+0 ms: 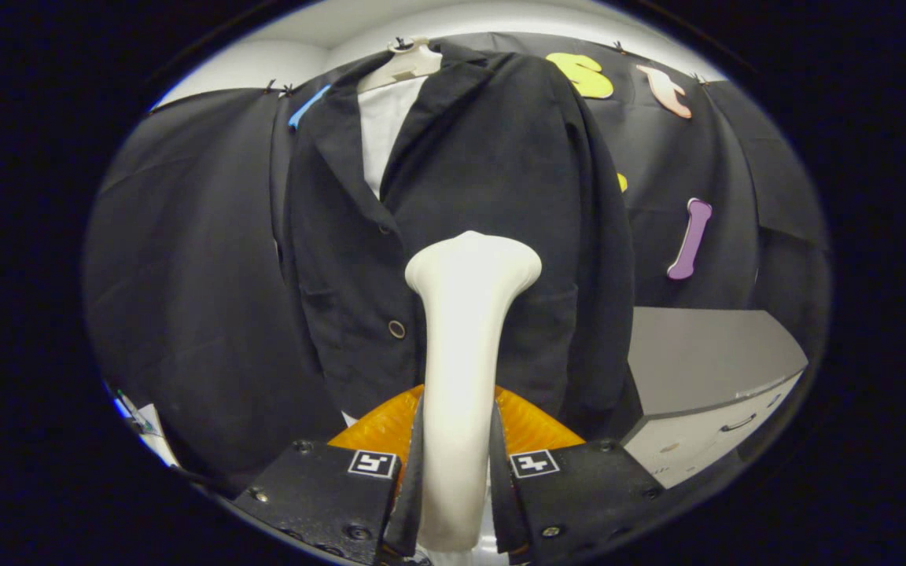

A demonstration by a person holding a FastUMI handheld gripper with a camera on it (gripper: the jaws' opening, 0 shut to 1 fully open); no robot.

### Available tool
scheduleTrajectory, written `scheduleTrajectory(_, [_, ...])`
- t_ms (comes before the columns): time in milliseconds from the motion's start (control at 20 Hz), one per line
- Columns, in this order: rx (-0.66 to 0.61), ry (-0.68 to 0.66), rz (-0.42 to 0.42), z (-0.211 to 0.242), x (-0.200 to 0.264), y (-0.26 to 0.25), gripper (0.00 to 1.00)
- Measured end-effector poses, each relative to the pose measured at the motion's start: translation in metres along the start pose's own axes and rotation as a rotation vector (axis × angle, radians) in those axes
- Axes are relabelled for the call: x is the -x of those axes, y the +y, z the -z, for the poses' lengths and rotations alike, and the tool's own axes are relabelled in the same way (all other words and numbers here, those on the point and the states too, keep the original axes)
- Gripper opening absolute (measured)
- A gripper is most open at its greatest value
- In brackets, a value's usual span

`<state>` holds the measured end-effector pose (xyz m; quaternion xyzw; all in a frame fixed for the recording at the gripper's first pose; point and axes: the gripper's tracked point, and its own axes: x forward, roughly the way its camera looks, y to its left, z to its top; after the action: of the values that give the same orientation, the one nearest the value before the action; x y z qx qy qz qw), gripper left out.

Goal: Iron the clothes twice with a garment steamer, once on the left side and once on the right side.

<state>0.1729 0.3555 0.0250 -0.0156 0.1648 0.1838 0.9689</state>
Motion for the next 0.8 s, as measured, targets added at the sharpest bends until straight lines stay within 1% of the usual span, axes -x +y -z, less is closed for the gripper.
scheduleTrajectory(800, [0.015,0.199,0.011,0.092,-0.02,-0.01,0.39])
